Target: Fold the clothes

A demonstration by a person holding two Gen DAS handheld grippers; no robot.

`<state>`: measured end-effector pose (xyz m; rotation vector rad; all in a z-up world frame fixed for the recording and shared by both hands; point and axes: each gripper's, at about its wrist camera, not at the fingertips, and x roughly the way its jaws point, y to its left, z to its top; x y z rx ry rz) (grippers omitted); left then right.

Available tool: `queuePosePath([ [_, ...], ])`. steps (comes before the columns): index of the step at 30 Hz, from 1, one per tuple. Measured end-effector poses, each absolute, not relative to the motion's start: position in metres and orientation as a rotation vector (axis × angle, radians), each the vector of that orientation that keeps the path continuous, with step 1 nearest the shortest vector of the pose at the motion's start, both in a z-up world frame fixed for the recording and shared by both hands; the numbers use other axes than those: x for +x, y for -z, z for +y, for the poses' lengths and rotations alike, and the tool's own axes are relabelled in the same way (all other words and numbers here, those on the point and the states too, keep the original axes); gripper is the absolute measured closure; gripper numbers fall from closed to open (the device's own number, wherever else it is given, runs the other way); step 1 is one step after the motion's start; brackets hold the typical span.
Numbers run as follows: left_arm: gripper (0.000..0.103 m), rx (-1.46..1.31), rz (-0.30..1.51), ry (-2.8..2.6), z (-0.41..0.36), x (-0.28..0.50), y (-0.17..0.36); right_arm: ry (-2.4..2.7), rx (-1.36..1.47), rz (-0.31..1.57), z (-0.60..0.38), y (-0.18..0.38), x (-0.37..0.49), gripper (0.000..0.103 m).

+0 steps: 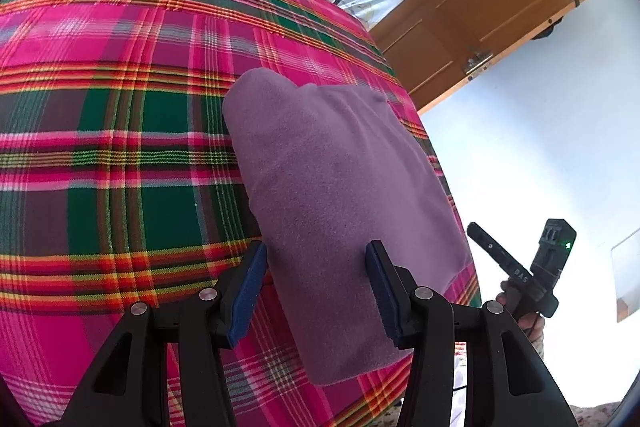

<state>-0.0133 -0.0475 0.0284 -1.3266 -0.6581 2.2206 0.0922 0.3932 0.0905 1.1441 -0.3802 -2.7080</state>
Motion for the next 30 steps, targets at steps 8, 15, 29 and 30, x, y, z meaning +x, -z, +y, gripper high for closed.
queuePosePath([
  [8, 0.046, -1.328, -0.663, -2.185, -0.051, -0.015, -0.03, 2.484, 1.17, -0.412, 0.359, -0.089, 0.027, 0.05],
  [15, 0.042, -1.331, -0.689, -2.075, -0.057, -0.031, -0.024, 2.252, 1.254, -0.539, 0.357, -0.081, -0.017, 0.05],
  [29, 0.03, -1.424, -1.02, -1.788, -0.083, -0.069, 0.01, 1.935, 1.412, -0.648, 0.355, -0.053, -0.066, 0.043],
  [30, 0.03, -1.438, -1.017, -1.777, -0.082, -0.07, 0.01, 1.92, 1.416, -0.663, 0.355, -0.052, -0.067, 0.043],
])
